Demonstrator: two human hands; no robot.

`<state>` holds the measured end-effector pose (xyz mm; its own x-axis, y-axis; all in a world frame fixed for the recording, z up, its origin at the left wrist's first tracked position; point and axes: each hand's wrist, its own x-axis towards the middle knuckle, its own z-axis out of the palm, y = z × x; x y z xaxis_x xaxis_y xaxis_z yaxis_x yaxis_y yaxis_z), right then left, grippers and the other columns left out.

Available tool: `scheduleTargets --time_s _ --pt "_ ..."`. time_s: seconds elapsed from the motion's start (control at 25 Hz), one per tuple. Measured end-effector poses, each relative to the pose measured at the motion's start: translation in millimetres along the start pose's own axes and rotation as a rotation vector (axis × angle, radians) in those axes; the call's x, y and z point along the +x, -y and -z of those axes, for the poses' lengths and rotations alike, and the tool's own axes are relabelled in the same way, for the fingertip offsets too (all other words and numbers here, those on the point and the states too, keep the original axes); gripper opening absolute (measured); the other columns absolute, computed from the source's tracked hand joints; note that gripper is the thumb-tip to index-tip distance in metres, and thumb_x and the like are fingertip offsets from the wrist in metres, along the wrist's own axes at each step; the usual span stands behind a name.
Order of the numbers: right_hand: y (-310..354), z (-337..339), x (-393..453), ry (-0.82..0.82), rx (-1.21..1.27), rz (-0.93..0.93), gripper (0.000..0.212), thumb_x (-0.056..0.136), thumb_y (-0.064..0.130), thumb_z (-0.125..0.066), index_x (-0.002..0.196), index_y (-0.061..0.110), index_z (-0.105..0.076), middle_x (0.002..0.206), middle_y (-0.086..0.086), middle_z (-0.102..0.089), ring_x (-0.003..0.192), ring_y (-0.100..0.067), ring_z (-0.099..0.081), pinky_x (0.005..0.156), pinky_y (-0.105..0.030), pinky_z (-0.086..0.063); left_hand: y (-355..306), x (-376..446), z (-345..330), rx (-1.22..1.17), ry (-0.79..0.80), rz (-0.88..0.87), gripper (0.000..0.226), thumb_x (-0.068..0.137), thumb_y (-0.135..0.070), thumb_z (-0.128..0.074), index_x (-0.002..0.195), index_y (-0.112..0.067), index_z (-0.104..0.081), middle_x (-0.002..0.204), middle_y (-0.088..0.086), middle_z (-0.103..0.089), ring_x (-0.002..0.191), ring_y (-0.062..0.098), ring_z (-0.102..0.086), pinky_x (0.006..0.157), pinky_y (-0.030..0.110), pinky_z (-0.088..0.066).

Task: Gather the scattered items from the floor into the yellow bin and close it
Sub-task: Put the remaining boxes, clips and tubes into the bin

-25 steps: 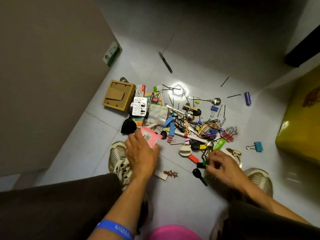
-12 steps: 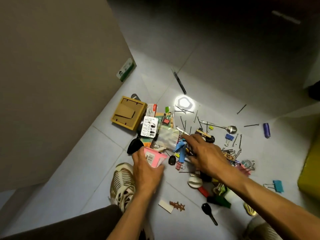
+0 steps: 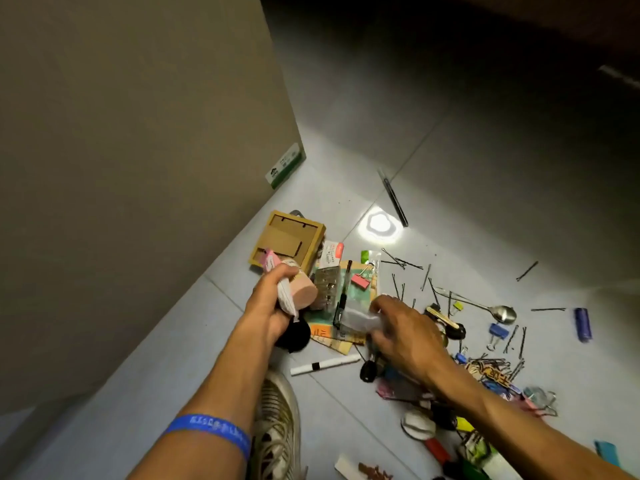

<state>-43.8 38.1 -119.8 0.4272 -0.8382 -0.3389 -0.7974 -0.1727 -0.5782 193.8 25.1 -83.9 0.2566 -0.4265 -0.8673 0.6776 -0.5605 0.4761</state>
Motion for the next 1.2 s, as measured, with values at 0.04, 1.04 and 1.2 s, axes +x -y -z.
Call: scheduleTargets --time_s 0.04,1.04,1.2 --pt "-3.6 7.9 -4.2 -0.011 0.123 -0.059 0.026 0.087 0.032 -0.066 0.106 0.036 -0.049 0.106 0.012 -0.061 0.080 -0.007 -0.060 0.060 -0.017 -0.050 2.5 -1.2 -3.2 -0.022 0.041 0.006 0.032 0.079 -0.006 -0.068 0.110 -0.008 -0.061 0.079 0.016 -0.071 0.067 0.025 -0.067 0.055 0.035 -0.059" --pt "-156.6 274.3 -358.0 -1.171 0.345 -0.747 0.033 0.098 0.039 -0.048 0.123 0.022 -0.062 0.126 -0.003 -0.063 0.109 -0.025 -0.058 0.085 -0.033 -0.044 269.1 -320.2 -323.9 0.876 1.071 -0.236 0.044 0.079 -0.038 -0.076 0.119 -0.035 -0.057 0.110 -0.006 -0.069 0.103 0.018 -0.066 0.080 0.033 -0.056" --pt "-185.0 261.3 -348.4 -0.877 0.079 -0.773 0.046 0.098 0.044 -0.042 0.142 0.029 -0.045 0.152 -0.002 -0.041 0.139 -0.027 -0.035 0.114 -0.048 -0.025 298.8 -306.8 -333.7 1.135 0.964 -0.483 0.061 0.091 -0.054 -0.051 0.145 -0.027 -0.043 0.146 0.000 -0.048 0.130 0.022 -0.049 0.107 0.047 -0.042"
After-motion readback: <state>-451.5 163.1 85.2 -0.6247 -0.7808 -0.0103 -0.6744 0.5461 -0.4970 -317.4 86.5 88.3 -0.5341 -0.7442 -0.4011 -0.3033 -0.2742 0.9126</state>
